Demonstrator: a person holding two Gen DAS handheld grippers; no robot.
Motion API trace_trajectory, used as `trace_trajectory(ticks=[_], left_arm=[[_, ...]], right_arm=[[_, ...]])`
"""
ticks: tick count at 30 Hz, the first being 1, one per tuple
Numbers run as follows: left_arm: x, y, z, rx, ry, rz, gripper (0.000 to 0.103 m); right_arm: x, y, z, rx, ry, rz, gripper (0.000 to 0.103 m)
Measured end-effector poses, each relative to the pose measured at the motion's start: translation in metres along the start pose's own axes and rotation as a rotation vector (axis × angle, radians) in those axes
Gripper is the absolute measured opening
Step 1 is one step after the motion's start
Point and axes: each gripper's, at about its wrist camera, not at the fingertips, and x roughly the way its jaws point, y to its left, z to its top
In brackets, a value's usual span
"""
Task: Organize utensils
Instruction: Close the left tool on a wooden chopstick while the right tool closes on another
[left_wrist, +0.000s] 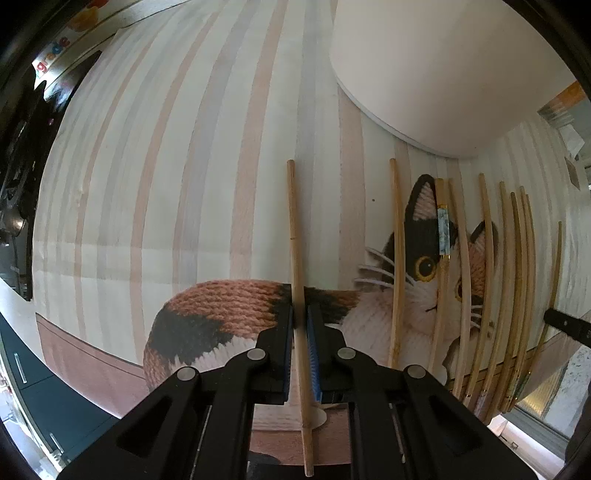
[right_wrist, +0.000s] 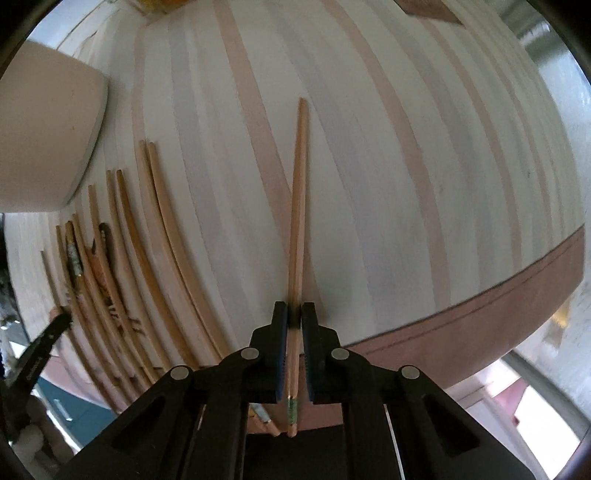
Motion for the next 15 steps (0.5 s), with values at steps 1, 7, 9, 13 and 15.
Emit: trace_trajectory(ticks=[1,7,9,13,15], left_arm=[[0.001,0.0,-0.001,-0.001,-0.002,-0.002,0.007],[0.0,-0.005,0.01,-0.015,0.009,0.006,0.007],[0.0,-0.005,0.014,-0.018,0.007,0.007,0.007],[-0.001,-0.006,0.018,-0.019,0.0,0.012,0.005],[-0.001,-0.008,0.018,-0.019,-0.006,0.017,0.005]], right_arm=[[0.0,0.005,0.003,-0.017,-0.01,-0.026,0.012],[0.001,0.03,0.008,-0.101,-0.005,-0.142,0.018],[0.002,0.033,0.012,-0.104,0.002,-0.144,0.018],[0.004,0.029,0.024,-0.088,0.003,-0.109,0.018],[0.004,0.038,0.024,-0.089,0.001,-0.101,0.018]])
